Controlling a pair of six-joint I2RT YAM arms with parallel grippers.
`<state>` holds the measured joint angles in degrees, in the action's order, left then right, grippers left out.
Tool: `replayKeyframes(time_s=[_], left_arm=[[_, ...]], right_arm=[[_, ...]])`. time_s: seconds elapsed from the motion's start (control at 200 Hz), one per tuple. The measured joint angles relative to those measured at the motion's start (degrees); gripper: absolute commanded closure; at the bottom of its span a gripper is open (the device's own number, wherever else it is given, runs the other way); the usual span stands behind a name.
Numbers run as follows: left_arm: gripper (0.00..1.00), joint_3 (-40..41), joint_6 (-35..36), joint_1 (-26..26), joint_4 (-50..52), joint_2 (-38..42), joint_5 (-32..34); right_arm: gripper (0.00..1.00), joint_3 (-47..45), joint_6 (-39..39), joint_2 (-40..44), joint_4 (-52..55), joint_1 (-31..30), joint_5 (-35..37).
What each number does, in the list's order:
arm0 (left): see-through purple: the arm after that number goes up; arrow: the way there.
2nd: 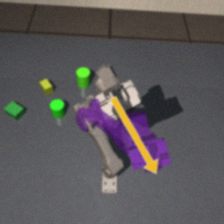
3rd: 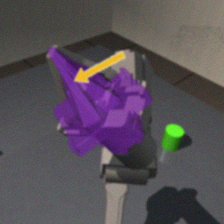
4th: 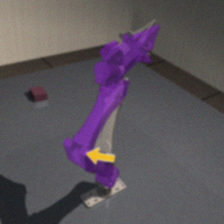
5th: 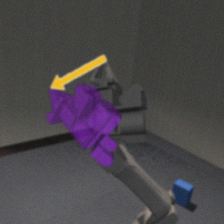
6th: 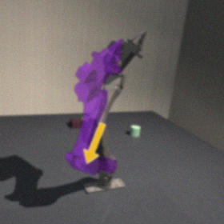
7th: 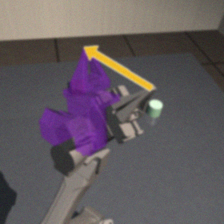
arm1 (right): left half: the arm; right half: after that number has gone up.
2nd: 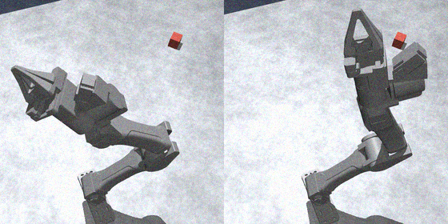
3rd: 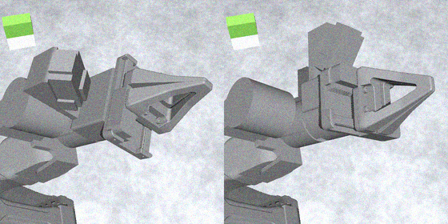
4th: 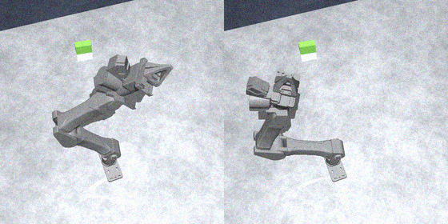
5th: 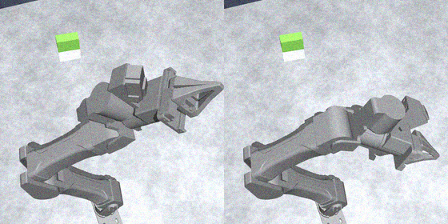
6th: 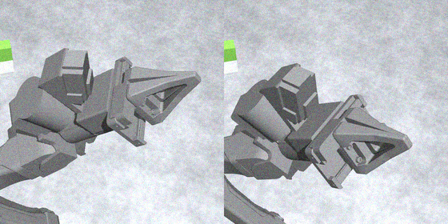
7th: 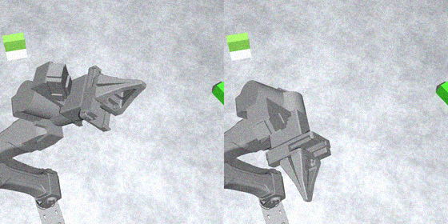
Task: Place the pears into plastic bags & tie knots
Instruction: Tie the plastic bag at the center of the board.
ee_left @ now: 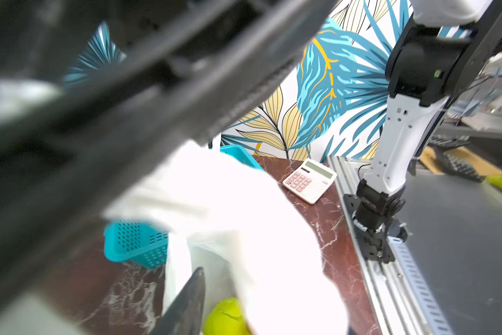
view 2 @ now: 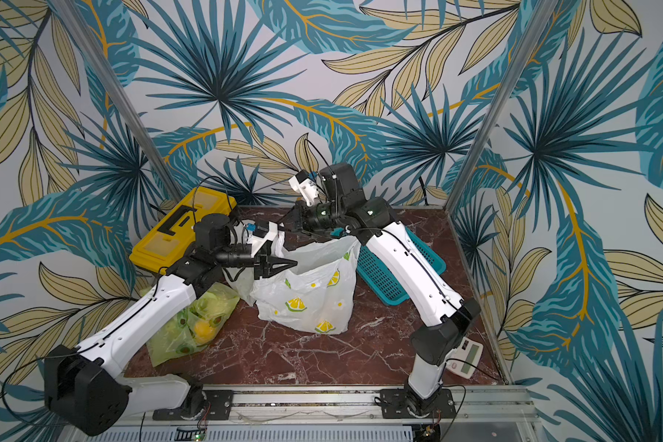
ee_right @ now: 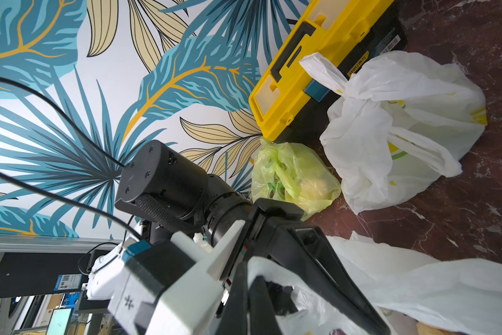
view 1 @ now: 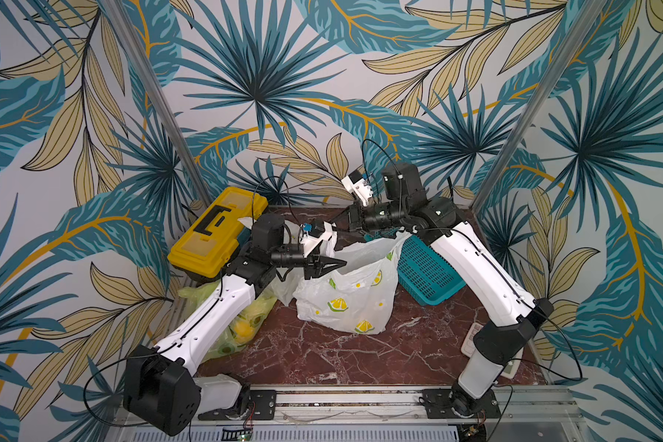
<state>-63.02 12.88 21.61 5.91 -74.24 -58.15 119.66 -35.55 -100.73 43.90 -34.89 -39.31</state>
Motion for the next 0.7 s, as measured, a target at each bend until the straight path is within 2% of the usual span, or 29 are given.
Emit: replayKeyframes(time_s=[0.115, 0.195, 0.23, 0.325, 0.401, 0.541, 0.636, 0.701], left_arm=[[0.88, -0.02, -1.68, -0.76, -0.44, -0.44, -0.09], [0.96, -0.02, -2.54, -1.33, -0.68, -1.01, -0.15], [1.00, -0.02, -3.15, -1.62, -0.76, -1.25, -0.09], [1.00, -0.02, -5.31, -2.27, -1.07, -2.12, 0.33], [1.00, -0.02, -7.61, -2.56, -1.01, -3.04, 1.53], [1.00, -0.02, -14.29, -3.69, -0.96, -4.48, 6.23], [1.00, -0.02, -19.56, -4.79, -0.96, -5.09, 9.40], [1.00, -0.02, -22.34, -5.09, -0.94, -5.35, 10.64]], right_arm=[[1.00, -1.31, -1.11, 0.00, -1.81, 0.33, -0.15], [1.00, -2.38, -2.01, 0.00, -2.82, 0.72, -0.13], [0.95, -2.80, -2.40, 0.00, -3.23, 0.98, -0.13], [0.68, -3.67, -2.78, 0.00, -3.78, 2.23, 0.15], [0.55, -3.82, -0.98, 0.33, -3.32, 4.07, 2.34], [0.42, -10.69, 4.07, 7.02, -1.60, 9.05, 8.66], [0.26, -20.46, 7.08, 16.20, -1.49, 12.37, 14.32], [0.23, -29.33, 8.57, 23.56, -3.69, 14.16, 18.08]])
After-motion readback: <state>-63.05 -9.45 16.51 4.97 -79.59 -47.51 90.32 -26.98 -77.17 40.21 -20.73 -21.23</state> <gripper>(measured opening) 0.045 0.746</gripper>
